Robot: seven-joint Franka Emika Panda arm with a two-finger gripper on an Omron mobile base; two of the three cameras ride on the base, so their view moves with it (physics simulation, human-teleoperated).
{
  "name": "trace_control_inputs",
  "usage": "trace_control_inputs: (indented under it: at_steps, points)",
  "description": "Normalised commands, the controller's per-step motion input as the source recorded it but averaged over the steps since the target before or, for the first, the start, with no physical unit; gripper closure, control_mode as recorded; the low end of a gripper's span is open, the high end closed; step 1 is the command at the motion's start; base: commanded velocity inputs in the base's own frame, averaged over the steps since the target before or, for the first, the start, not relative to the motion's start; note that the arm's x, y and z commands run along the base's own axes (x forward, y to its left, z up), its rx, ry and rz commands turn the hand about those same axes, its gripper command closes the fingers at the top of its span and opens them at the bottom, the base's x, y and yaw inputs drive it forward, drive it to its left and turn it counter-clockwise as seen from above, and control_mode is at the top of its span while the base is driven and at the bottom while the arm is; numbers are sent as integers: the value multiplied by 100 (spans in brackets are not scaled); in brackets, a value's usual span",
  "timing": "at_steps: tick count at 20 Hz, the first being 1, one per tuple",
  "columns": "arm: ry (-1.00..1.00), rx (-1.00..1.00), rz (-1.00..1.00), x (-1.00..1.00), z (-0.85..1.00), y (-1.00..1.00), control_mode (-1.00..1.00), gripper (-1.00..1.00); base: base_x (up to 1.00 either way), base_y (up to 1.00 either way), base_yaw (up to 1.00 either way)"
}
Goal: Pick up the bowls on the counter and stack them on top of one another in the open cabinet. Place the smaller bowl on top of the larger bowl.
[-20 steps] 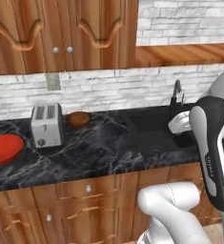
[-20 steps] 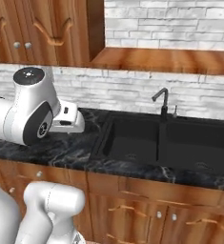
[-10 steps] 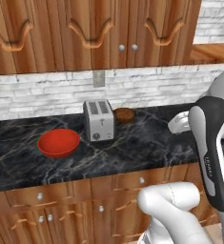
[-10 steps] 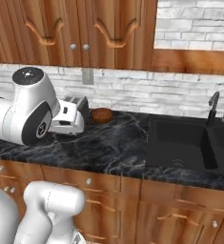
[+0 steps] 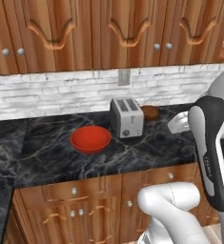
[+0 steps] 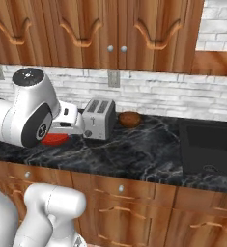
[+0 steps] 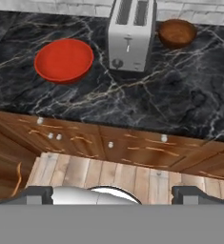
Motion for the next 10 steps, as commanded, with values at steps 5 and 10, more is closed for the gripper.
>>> trace_control_inputs:
  at_steps: [5, 10]
  points:
    - [0, 0, 0, 0, 0, 0, 100, -100, 8, 48, 0]
    - [0, 0, 0, 0, 0, 0, 100, -100, 34, 15, 0]
